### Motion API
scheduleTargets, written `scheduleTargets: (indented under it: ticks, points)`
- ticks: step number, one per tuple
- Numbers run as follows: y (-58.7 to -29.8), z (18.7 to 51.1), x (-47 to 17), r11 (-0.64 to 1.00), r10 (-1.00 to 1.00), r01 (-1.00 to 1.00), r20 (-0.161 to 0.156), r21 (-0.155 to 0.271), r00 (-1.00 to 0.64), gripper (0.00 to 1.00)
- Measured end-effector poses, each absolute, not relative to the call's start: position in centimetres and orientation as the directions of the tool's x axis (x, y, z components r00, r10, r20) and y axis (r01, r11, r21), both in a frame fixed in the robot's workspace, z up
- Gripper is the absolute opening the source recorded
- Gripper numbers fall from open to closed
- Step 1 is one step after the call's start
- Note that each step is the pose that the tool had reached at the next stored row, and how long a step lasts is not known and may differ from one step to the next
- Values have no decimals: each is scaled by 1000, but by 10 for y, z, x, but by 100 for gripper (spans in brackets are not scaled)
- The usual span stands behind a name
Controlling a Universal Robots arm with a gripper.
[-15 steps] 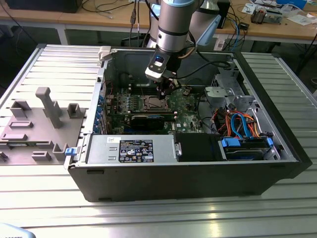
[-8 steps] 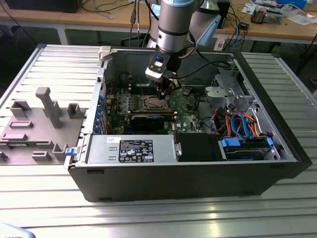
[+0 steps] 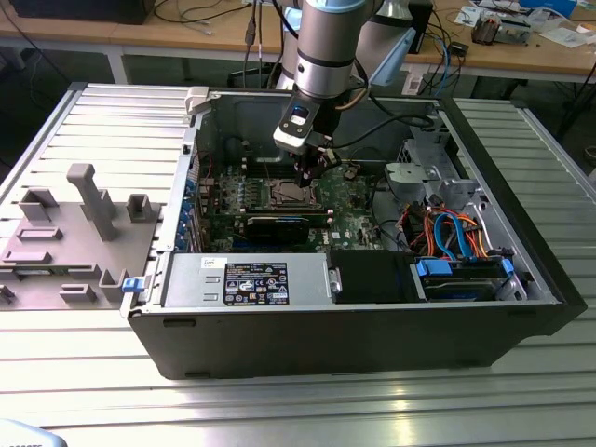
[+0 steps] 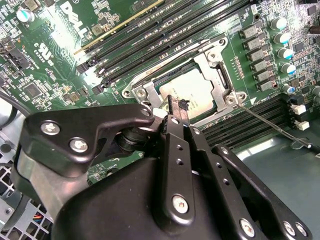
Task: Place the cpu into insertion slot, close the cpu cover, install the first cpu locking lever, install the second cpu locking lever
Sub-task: 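Install the first cpu locking lever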
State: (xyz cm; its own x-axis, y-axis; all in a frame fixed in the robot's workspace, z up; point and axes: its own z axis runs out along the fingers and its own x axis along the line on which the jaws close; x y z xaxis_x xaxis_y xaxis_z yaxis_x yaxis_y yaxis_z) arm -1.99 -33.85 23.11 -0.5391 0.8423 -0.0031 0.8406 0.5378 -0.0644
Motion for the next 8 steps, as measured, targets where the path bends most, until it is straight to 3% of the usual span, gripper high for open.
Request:
scheduleTargets:
  ticks: [8]
  points:
    - [-339, 231, -20, 542, 840, 838, -3, -64, -543, 11]
